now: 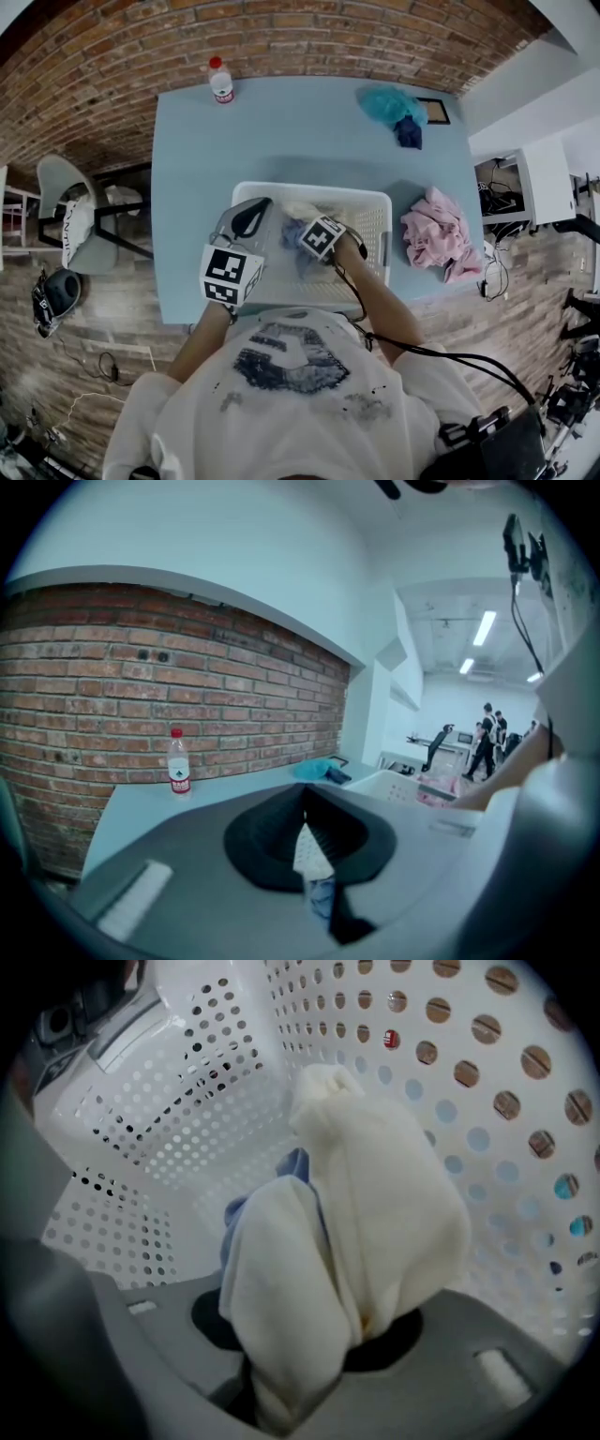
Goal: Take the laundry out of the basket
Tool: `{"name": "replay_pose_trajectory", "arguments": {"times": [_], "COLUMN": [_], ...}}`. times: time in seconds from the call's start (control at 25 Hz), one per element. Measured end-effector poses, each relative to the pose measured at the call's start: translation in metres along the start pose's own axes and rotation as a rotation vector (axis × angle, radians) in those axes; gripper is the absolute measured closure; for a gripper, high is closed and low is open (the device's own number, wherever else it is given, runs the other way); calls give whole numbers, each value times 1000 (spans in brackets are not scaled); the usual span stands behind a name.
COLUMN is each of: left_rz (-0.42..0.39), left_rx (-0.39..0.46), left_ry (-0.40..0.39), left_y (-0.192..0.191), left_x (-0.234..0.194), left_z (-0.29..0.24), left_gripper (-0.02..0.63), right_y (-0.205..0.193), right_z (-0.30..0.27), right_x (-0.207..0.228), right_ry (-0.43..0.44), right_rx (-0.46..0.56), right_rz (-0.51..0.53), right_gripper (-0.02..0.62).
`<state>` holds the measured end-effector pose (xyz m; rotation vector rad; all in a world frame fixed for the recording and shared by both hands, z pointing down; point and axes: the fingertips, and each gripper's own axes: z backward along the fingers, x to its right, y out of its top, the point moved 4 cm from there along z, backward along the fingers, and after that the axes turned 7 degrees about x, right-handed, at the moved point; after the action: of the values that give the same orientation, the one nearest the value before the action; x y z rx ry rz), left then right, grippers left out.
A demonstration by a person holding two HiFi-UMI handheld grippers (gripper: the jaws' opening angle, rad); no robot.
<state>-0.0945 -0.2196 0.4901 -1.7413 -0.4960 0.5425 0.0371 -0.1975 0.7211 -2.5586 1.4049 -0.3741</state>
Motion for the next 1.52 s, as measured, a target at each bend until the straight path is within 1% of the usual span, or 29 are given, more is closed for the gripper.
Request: {"name": "replay_pose_trajectory", "arguments": {"times": [0.16, 0.24, 0.32, 0.36, 0.44, 0.48, 0.56, 0.6, 0.72, 1.12, 1.28, 1.4, 1.52], "left_rz": [0, 1, 8, 13, 16, 15, 11, 9, 6, -17, -32, -42, -58], "left_rx": [3, 5, 7, 7, 9, 11, 12, 13, 16, 25, 30, 36, 49], "left_ry": [9, 15, 20, 23, 26, 27, 30, 32, 35, 28, 23, 13, 2], "left_y": [1, 0, 0, 0, 0, 0, 1, 1, 2, 6, 9, 12, 17], "left_x": [-4, -6, -8, -8, -9, -9, -9, -9, -8, -4, -3, 2, 4], "left_z": [5, 7, 9, 10, 13, 14, 16, 17, 21, 35, 41, 45, 47], "left_gripper": [615, 615, 615, 615, 615, 615, 615, 615, 615, 615, 615, 615, 615], "right_y": [4, -2, -6, -3, 4, 5, 3, 6, 18, 40, 53, 53, 56], "right_z": [12, 18, 25, 28, 32, 36, 45, 48, 59, 121, 153, 177, 198], "right_x": [-1, -5, -5, -5, -10, -12, -9, -7, -9, -20, -26, -30, -34], "right_ry": [21, 30, 16, 14, 42, 45, 4, -10, -17, -87, -101, -142, -177], "right_rx": [40, 19, 17, 42, 104, 114, 113, 140, 233, 430, 550, 617, 677], "right_rz": [-50, -102, -125, -129, -144, -153, -153, -147, -158, -203, -232, -269, -275], "right_gripper": [391, 393, 393, 393, 393, 393, 393, 393, 393, 391, 391, 391, 391]}}
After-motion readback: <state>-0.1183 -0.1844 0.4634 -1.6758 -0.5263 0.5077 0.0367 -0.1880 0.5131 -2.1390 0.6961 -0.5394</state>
